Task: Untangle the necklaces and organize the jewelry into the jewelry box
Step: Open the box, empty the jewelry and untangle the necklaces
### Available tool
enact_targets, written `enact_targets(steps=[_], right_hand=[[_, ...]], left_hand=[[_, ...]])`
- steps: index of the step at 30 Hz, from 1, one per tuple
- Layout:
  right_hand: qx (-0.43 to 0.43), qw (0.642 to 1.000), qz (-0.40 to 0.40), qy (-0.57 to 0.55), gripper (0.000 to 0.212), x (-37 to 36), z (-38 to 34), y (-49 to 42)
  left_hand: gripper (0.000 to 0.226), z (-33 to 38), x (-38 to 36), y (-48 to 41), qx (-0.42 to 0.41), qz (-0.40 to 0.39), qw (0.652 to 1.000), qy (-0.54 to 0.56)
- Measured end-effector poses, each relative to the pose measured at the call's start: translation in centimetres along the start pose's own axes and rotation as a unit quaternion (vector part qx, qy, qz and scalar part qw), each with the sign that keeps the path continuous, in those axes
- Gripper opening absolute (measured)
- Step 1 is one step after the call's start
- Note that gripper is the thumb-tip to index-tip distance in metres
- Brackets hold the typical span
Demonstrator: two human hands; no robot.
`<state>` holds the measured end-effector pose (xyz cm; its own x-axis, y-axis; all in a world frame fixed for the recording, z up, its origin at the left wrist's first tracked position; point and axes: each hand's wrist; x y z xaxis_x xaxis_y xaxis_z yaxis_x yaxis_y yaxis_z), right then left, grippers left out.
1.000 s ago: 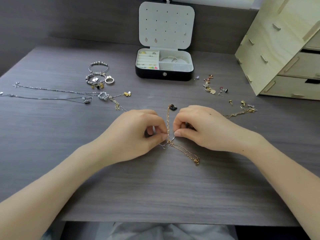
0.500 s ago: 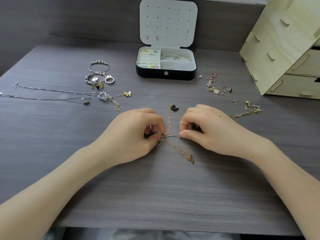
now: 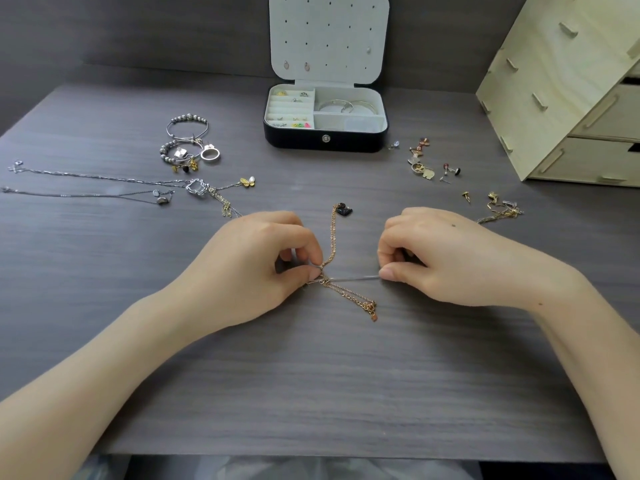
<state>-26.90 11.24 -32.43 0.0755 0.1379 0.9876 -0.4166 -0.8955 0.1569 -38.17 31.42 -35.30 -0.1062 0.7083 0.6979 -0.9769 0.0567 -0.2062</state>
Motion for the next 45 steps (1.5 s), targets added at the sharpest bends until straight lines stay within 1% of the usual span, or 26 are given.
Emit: enact_targets(steps=[5,7,9,10,12,15,21,23,27,33,35,38,42,45], right_hand=[[-0.001,0.999,0.037,-0.03,0.022,0.0,0.1,0.0],[0.002,0.996,0.078,-0.039,0.019,-0.2,-0.2,-0.2],[0.006,0.991,0.124,-0.057,0.011,-0.6,-1.0,-0.6],[0.006,0.988,0.139,-0.071,0.007,-0.7,-1.6,-0.8],[0.016,0.984,0.152,-0.088,0.006,-1.1,-2.6,-1.1],[0.044,0.985,0.14,-0.091,0.011,-1.6,-3.4,-1.2],[0.06,0.986,0.066,-0.138,0.01,-1.1,-2.8,-0.7],[0.064,0.986,0.039,-0.148,0.016,-0.8,-2.6,-0.5],[0.072,0.986,0.008,-0.151,0.013,-0.6,-2.3,-0.2],[0.084,0.982,-0.02,-0.166,0.014,-0.2,-1.9,-0.3],[0.069,0.976,-0.011,-0.205,0.012,0.1,-1.9,-0.5],[0.027,0.966,0.033,-0.254,0.011,0.2,-2.1,-1.1],[-0.037,0.971,0.064,-0.228,0.013,-0.2,-2.5,-2.3],[-0.079,0.975,0.063,-0.2,0.018,-0.4,-2.9,-2.9]], left_hand=[[0.008,0.0,-0.2,0.0,-0.004,0.001,1.0,-0.003],[0.008,0.0,-0.2,0.0,-0.004,0.006,1.0,-0.004],[0.009,0.1,-0.3,0.1,0.001,0.009,1.0,0.0],[0.01,0.1,-0.3,0.1,0.005,0.011,1.0,0.003],[0.01,0.1,-0.4,0.0,0.011,0.016,1.0,0.008],[0.012,0.1,-0.5,0.0,0.019,0.025,0.999,0.009],[0.014,-0.1,-0.6,0.0,0.019,0.061,0.998,0.01],[0.014,-0.1,-0.6,0.0,0.016,0.062,0.998,0.008],[0.012,-0.2,-0.6,0.0,0.011,0.059,0.998,0.005],[0.011,-0.2,-0.6,0.0,0.012,0.051,0.999,0.01],[0.011,-0.2,-0.5,0.0,0.012,0.051,0.999,0.008],[0.014,0.0,-0.1,0.2,0.004,0.066,0.998,-0.002],[0.04,0.4,0.4,0.6,-0.042,0.088,0.995,-0.016],[0.05,0.7,0.3,0.7,-0.082,0.075,0.992,-0.052]])
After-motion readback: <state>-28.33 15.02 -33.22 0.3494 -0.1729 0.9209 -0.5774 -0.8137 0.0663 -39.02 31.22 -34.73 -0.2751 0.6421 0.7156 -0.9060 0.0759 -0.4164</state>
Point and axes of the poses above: each hand's wrist, its own y-axis away from the middle knuckle, its own x-axis out of the back of the hand, z = x × y, and after that the axes turned 13 degrees about y, right-handed
